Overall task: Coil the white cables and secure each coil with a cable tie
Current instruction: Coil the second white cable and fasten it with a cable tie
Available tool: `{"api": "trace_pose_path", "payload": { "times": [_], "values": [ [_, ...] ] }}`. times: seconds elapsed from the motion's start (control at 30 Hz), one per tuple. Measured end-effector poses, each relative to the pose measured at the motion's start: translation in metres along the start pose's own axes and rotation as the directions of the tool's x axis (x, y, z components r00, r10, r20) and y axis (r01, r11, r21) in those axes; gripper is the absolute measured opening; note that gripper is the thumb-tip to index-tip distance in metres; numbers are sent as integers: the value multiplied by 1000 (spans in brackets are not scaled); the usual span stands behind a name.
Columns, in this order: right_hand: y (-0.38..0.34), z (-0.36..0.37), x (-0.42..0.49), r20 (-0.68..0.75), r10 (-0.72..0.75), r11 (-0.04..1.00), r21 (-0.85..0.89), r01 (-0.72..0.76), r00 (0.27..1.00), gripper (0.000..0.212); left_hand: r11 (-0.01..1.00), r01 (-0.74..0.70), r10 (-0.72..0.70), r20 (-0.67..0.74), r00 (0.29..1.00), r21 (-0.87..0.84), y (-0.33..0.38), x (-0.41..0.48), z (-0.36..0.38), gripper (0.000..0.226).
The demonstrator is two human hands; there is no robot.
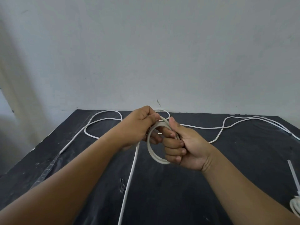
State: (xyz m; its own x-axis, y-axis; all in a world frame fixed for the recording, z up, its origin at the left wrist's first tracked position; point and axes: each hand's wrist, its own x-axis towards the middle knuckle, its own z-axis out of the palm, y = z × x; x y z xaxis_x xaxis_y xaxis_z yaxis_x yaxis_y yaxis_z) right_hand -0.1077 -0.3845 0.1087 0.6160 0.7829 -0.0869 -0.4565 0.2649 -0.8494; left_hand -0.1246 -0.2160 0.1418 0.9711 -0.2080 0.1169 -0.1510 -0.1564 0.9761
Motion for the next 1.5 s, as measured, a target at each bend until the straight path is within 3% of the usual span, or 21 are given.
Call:
{"api": "trace_pose_path", "payload": {
  "times": [0.13,0.2,0.3,0.37,0.43,0.57,0.67,0.73,0.8,0.83,0.87,0.97,1.03,1.07,1.1,1.17,1.37,1.5],
  "values": [
    [0,4,-2,-139,-62,997,-54,55,988,42,999,-24,23,-27,999,-24,-6,4,0,16],
    [-2,5,-2,-248,-114,987,-138,81,962,42,986,47,-41,44,998,-159,-12,4,-2,16],
    [-8,2,1,-445,-253,939,-328,107,859,46,905,177,-107,196,975,-387,-19,1,-1,16],
    [-11,2,3,-507,-351,882,-462,97,787,35,865,226,-119,255,960,-448,-22,1,0,18],
    [-12,2,7,-489,-429,794,-605,58,759,20,869,272,-154,297,942,-413,-21,3,2,19],
    [-20,7,11,-368,-466,636,-772,16,805,17,917,311,-227,315,922,-248,-15,10,3,47],
    [-29,11,15,-310,-517,573,-818,54,797,19,903,309,-203,337,919,-299,-9,12,3,39],
    [-30,11,19,-312,-602,576,-808,129,734,18,881,280,-172,294,940,-381,-6,15,6,37],
    [-27,5,24,-390,-676,644,-725,244,625,21,850,219,-137,199,970,-480,-4,19,9,37],
    [-21,3,25,-442,-657,708,-640,299,610,26,834,178,-117,147,982,-523,-3,21,9,38],
    [-14,1,25,-483,-596,783,-529,329,642,36,819,135,-95,100,990,-557,-1,23,8,38],
    [18,-4,20,-438,-286,946,-270,179,852,64,795,35,-49,-6,999,-606,5,27,2,39],
    [37,-5,12,-234,-112,961,-272,46,966,48,807,-11,-34,-64,997,-591,8,29,-2,39],
    [43,-6,9,-146,-51,962,-273,10,988,36,815,-26,-30,-88,996,-579,9,29,-4,39],
    [46,-7,5,-102,-14,966,-259,-13,995,26,822,-36,-31,-108,994,-568,8,29,-7,39],
    [46,-12,2,-147,14,971,-236,-49,989,17,832,-43,-41,-138,990,-553,5,29,-15,39],
    [30,-46,-8,-431,82,889,-376,-261,899,35,867,-25,-77,-184,980,-498,-11,19,-38,37],
    [20,-65,-7,-573,120,926,-231,-300,811,32,898,0,-64,-130,989,-440,-23,11,-36,37]
  ]
}}
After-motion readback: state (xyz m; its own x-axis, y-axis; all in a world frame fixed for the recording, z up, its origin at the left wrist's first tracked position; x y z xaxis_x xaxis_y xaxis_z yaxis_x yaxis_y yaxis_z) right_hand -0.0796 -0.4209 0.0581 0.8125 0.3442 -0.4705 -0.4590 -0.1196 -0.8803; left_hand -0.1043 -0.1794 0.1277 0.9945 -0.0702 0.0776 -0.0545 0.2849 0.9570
